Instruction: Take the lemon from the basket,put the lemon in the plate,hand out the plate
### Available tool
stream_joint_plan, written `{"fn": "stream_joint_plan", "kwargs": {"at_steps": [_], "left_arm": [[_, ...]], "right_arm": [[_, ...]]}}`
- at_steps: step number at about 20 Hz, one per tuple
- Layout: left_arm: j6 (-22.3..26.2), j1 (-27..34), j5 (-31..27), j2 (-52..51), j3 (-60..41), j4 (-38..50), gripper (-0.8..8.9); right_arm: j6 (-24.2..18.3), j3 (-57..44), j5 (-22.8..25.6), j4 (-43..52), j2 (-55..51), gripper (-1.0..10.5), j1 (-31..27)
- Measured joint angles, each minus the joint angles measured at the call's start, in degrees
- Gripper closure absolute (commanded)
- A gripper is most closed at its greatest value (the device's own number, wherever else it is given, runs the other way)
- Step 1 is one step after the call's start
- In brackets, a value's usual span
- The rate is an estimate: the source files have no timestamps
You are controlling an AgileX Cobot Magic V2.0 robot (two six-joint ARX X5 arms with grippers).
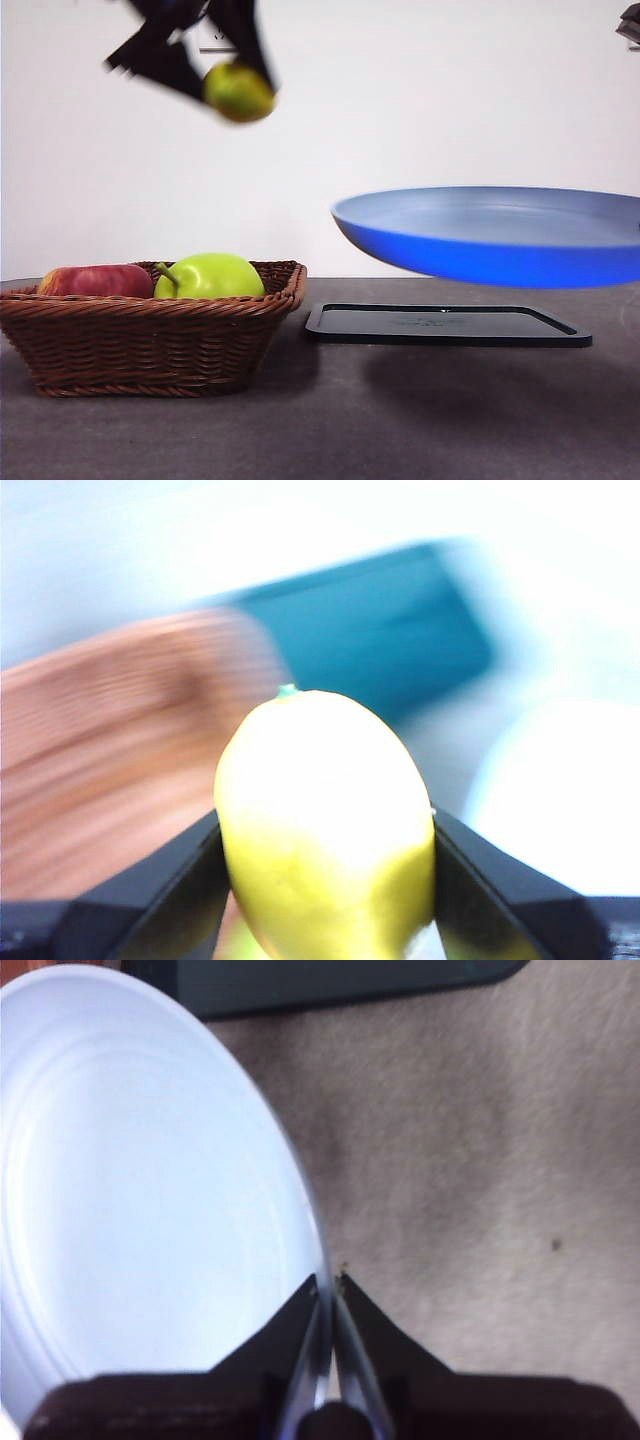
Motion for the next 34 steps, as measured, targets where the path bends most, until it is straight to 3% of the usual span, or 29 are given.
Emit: {"fn": "stream_joint_plan", "kwargs": {"at_steps": [3,5,10,23,26,34], "left_arm": [[0.7,-11.3,-0.96,-0.52,0.2,0.94,6.35],[1.86,-17.92,-6.14,1.53,0.2,2.71,6.35],[4.44,-28.06,-13.2,6.45,0.2,5.97,6.35],[4.81,-29.94,-13.68,14.45,0.2,5.73,6.28],[4.81,-29.94,-13.68,14.45,0.2,5.73,4.99],[4.7,-29.9,-12.15,14.19,0.2,5.01,4.49]], "right_arm": [[0.37,-0.02,-2.6,0.57,1.42,9.4,0.02],[0.39,-0.02,-2.62,0.59,1.42,9.4,0.02],[0.39,-0.02,-2.62,0.57,1.42,9.4,0.02],[0.39,0.0,-2.62,0.13,1.42,9.4,0.02],[0.39,0.0,-2.62,0.07,1.42,9.4,0.02],[0.42,0.0,-3.89,-0.31,1.42,9.4,0.02]]}}
